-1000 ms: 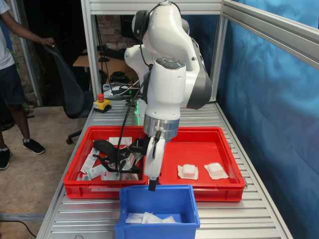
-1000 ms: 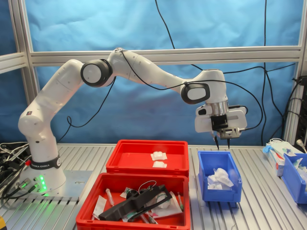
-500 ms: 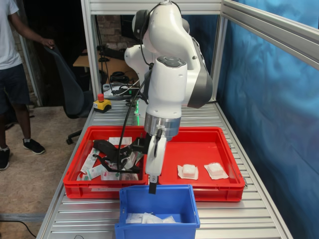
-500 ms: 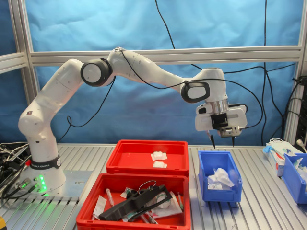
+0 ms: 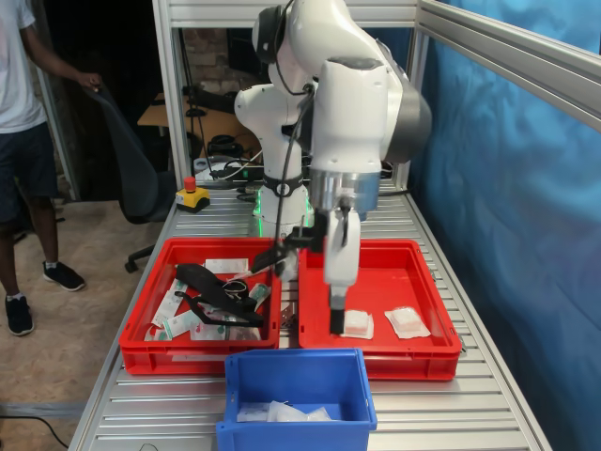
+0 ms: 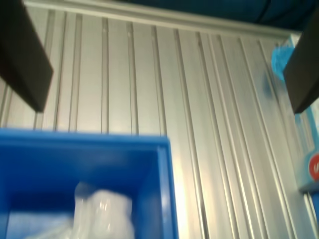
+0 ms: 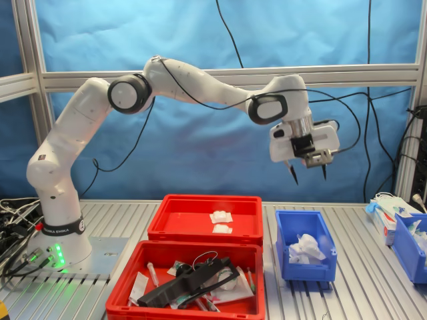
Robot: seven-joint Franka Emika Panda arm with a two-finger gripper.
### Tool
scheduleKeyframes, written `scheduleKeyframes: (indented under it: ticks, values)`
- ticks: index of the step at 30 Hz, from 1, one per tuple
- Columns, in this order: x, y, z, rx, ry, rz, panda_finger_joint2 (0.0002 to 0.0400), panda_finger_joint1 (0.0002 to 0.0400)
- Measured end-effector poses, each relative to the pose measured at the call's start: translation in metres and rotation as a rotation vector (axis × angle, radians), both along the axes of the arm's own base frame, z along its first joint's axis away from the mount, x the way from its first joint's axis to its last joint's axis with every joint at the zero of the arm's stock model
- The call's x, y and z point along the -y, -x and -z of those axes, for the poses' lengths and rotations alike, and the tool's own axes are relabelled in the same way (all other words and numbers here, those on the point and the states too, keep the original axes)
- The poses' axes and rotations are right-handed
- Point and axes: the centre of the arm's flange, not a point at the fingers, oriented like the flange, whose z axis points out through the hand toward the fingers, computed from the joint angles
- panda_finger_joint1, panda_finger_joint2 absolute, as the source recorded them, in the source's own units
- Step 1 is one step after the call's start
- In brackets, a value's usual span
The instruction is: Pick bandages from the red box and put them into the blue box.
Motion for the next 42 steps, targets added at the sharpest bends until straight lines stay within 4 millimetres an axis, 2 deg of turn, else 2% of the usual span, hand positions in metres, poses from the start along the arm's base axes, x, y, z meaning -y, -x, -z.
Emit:
scheduleKeyframes:
  ticks: [3, 4, 9, 12, 15, 22, 24, 29, 32, 36, 37, 42]
  values:
    - [-0.013, 0.003, -0.010, 0.010, -0.020, -0.020, 0.0400, 0.0400]
    - [-0.027, 0.008, -0.020, 0.017, -0.040, -0.041, 0.0400, 0.0400]
    - [-0.050, 0.019, -0.030, 0.016, -0.058, -0.080, 0.0400, 0.0400]
    - [-0.066, 0.033, -0.036, 0.005, -0.053, -0.118, 0.0400, 0.0400]
    - [-0.073, 0.044, -0.037, -0.009, -0.049, -0.139, 0.0400, 0.0400]
    - [-0.081, 0.087, -0.031, -0.075, -0.045, -0.184, 0.0400, 0.0400]
    - [-0.077, 0.103, -0.029, -0.098, -0.043, -0.189, 0.0400, 0.0400]
    - [-0.060, 0.129, -0.026, -0.131, -0.040, -0.177, 0.0400, 0.0400]
    - [-0.033, 0.151, -0.026, -0.153, -0.037, -0.143, 0.0400, 0.0400]
    - [-0.007, 0.167, -0.026, -0.167, -0.034, -0.105, 0.0400, 0.0400]
    - [0.006, 0.174, -0.026, -0.172, -0.034, -0.084, 0.0400, 0.0400]
    - [0.040, 0.188, -0.025, -0.181, -0.034, -0.027, 0.0400, 0.0400]
